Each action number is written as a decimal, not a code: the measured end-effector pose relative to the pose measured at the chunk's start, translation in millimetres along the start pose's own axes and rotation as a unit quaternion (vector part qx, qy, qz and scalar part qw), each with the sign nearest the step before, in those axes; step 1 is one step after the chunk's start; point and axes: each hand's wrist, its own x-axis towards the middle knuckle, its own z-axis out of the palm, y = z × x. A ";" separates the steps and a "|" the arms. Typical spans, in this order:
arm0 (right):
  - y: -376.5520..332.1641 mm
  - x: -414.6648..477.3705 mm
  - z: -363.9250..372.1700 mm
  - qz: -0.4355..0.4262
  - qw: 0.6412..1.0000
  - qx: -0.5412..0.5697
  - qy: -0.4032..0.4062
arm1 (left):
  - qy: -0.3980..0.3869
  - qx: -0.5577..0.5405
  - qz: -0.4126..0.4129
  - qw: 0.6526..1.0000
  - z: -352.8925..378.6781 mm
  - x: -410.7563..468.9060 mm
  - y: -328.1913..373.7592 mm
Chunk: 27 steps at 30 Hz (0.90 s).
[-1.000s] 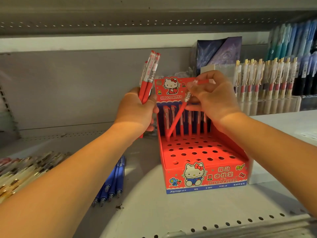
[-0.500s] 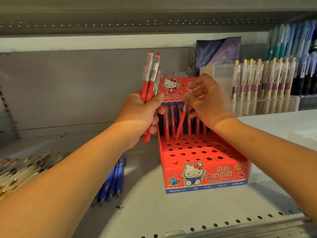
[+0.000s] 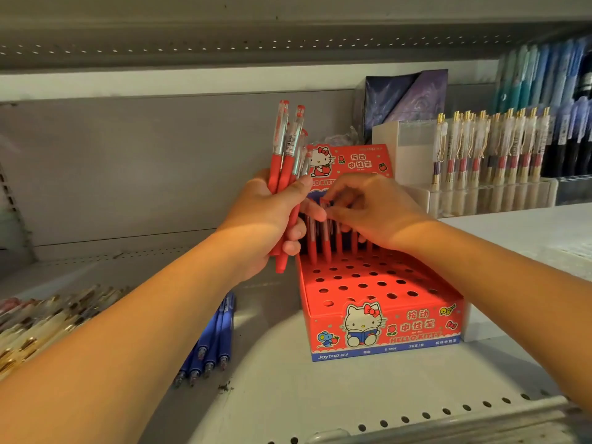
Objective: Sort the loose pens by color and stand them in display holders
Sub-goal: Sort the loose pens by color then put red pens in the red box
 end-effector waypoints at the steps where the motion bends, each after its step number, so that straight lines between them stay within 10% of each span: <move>1: -1.9 0.5 -2.3 -0.014 1.000 -0.019 0.010 | -0.007 -0.002 0.001 1.000 -0.2 0.0 -0.5; 10: -26.3 -5.1 -8.6 0.046 0.930 0.365 0.023 | -0.052 0.006 0.019 0.998 0.1 -0.3 -4.6; 22: -26.6 -1.7 -14.4 0.071 0.853 0.515 0.049 | 0.020 0.026 0.024 0.999 -0.2 2.3 -4.1; 27: -24.0 -0.4 -18.8 0.056 0.914 0.388 0.108 | 0.061 0.084 0.052 0.993 -5.1 6.8 -6.2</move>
